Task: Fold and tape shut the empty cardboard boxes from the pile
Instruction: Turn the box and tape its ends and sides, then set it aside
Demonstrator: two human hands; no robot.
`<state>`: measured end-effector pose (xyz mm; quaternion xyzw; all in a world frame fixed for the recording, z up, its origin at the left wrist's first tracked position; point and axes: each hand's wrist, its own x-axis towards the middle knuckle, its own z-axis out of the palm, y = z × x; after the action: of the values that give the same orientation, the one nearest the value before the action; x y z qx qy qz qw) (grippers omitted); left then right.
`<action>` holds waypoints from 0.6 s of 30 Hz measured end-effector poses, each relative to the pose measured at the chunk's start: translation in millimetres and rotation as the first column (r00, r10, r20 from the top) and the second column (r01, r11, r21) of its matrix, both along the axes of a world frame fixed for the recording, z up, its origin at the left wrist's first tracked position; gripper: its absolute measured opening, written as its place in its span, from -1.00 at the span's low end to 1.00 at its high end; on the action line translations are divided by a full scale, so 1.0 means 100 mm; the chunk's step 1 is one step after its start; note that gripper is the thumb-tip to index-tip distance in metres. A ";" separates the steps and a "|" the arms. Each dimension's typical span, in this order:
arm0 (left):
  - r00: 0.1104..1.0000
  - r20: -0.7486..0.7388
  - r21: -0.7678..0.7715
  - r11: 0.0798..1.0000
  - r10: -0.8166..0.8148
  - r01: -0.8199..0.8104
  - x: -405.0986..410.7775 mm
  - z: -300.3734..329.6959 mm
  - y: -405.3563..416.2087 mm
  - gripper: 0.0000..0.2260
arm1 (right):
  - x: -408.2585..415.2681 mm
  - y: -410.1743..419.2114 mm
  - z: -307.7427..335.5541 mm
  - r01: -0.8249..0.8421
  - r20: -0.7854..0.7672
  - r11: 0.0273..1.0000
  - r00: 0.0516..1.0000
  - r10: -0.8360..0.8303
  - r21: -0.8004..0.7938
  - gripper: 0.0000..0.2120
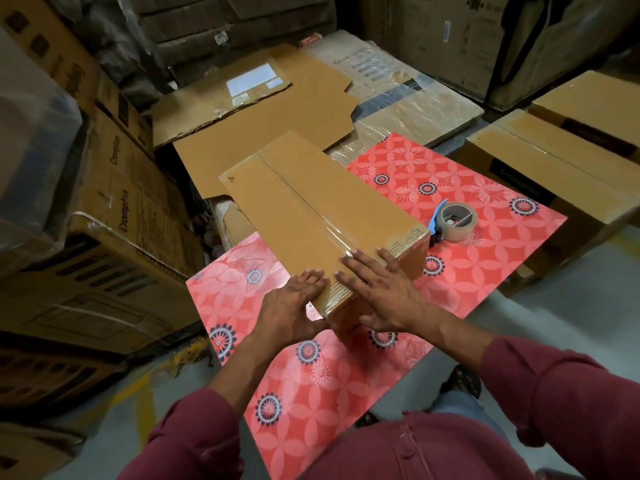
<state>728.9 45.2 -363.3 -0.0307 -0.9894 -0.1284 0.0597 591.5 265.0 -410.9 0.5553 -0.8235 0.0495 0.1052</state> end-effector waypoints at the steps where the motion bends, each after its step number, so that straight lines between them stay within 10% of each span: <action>1: 0.999 0.026 -0.022 0.999 0.029 -0.028 -0.01 0.06 0.05 -0.22 | 0.00 -0.01 0.00 -0.002 0.009 1.000 1.000 0.002 -0.005 0.02; 8: 0.902 0.235 -0.373 0.891 0.361 -0.260 -0.40 0.45 0.62 -0.46 | 0.01 -0.02 0.00 0.001 0.052 0.999 0.999 0.002 -0.051 0.04; 18: 0.970 0.225 -0.284 0.958 0.092 -0.025 -0.23 0.46 0.18 -0.22 | 0.10 -0.06 0.07 0.066 0.109 0.992 0.993 -0.054 -0.109 -0.07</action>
<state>705.6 63.1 -317.4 0.0062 -0.9981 0.0115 -0.0596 601.2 258.8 -404.1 0.5199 -0.8403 0.1220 0.0939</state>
